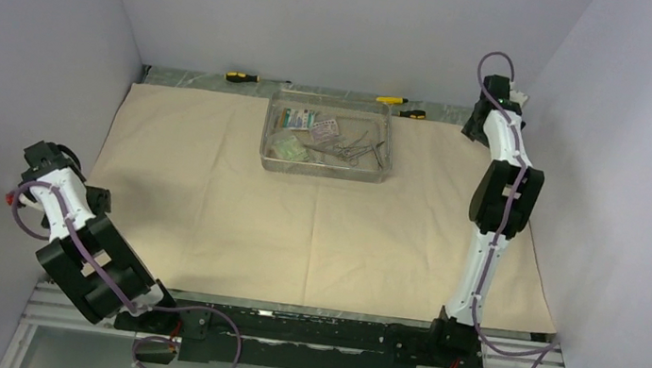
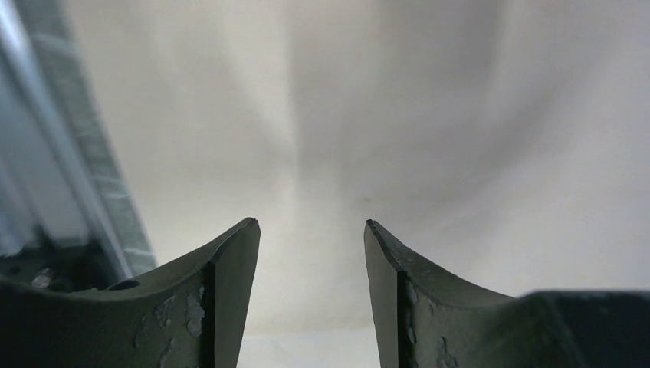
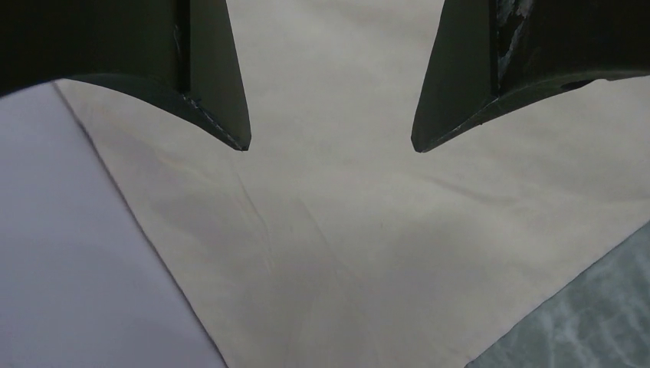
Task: Open and lay out the surgical kit
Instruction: Smooth out the surgical kit at the center of the board.
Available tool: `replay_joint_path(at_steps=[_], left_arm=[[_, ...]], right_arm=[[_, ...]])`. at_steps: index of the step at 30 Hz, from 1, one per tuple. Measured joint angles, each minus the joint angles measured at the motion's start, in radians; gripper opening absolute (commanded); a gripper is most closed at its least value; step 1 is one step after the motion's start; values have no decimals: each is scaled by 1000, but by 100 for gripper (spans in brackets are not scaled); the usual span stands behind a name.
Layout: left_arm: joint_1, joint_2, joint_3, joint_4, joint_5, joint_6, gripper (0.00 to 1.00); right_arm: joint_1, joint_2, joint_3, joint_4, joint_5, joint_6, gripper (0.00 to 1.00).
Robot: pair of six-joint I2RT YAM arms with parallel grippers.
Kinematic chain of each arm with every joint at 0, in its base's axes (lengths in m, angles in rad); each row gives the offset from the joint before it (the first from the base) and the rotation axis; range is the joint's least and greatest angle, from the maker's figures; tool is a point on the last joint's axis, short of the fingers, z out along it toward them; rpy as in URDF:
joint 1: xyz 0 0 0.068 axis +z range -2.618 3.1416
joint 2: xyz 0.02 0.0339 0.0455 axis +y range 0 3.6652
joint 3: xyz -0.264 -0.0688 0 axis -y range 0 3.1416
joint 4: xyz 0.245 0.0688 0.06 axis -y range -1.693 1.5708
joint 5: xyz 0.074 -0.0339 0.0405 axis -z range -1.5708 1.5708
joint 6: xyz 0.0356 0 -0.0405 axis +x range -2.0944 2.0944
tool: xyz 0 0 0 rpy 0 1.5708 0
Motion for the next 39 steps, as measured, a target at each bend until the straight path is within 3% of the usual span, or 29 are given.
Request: replay_joint_path(at_steps=[12,23,29,39], left_arm=[[-34,76,1,191,245,113,60],[-54,146,48,202,263,128,60],[-57,176,73,194,261,129,61],[-62,208,124,186,258,148,62]], right_arm=[[-11,195,63,357,-5,-259,87],[-96,263,77,439,-225,-165,85],[-124,306,161,412,-262,-111,84],[-150,314,165,408,-277,-57,84]])
